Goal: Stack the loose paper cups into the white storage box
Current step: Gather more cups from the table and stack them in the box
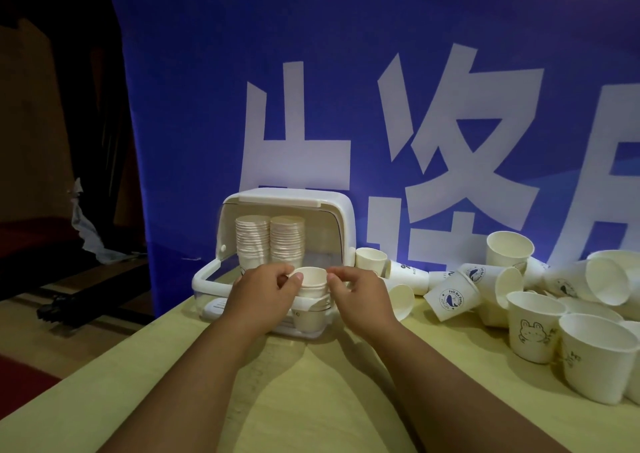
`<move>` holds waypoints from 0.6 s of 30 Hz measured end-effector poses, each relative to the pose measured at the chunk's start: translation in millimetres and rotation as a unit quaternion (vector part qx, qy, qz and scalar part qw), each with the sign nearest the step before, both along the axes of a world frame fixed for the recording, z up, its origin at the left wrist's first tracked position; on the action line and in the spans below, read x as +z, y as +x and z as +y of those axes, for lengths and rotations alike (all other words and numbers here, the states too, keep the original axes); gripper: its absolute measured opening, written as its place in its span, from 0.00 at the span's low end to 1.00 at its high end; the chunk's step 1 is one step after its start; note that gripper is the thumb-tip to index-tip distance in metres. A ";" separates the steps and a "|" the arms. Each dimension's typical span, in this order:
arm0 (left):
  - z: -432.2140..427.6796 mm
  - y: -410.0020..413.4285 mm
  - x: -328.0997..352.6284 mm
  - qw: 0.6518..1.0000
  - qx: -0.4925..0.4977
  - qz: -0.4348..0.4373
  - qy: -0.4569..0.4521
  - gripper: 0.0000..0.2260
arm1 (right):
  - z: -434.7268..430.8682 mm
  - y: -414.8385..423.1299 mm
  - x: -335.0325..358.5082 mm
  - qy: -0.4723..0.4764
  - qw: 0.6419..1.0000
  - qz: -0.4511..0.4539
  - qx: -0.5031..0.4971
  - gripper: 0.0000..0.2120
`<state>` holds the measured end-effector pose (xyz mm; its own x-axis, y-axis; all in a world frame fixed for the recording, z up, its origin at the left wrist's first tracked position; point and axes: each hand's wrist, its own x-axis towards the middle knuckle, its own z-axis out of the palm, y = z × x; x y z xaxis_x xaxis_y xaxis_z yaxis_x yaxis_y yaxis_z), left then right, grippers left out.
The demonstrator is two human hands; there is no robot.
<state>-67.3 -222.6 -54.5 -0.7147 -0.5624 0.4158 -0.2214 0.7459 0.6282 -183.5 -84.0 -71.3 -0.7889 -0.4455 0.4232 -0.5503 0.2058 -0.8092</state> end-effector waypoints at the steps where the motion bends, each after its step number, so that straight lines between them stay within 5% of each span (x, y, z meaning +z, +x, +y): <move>1: 0.6 -0.4 -0.6 1.000 0.001 0.007 0.001 0.15 | 0.8 0.6 0.5 0.002 1.000 -0.003 0.000 0.12; 7: 17.1 4.6 3.4 0.988 0.030 0.130 -0.071 0.02 | 18.0 7.4 6.6 -0.006 1.000 -0.022 -0.022 0.08; 18: 119.9 -3.4 -1.9 0.994 -0.103 0.025 -0.036 0.10 | 149.6 12.0 14.1 0.041 0.993 -0.033 -0.105 0.04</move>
<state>-70.7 -102.7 -56.4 -0.7889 -0.3733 0.4881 -0.0282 0.8155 0.5781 -171.5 65.6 -57.2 -0.8928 -0.2993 0.3365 -0.4346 0.3768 -0.8180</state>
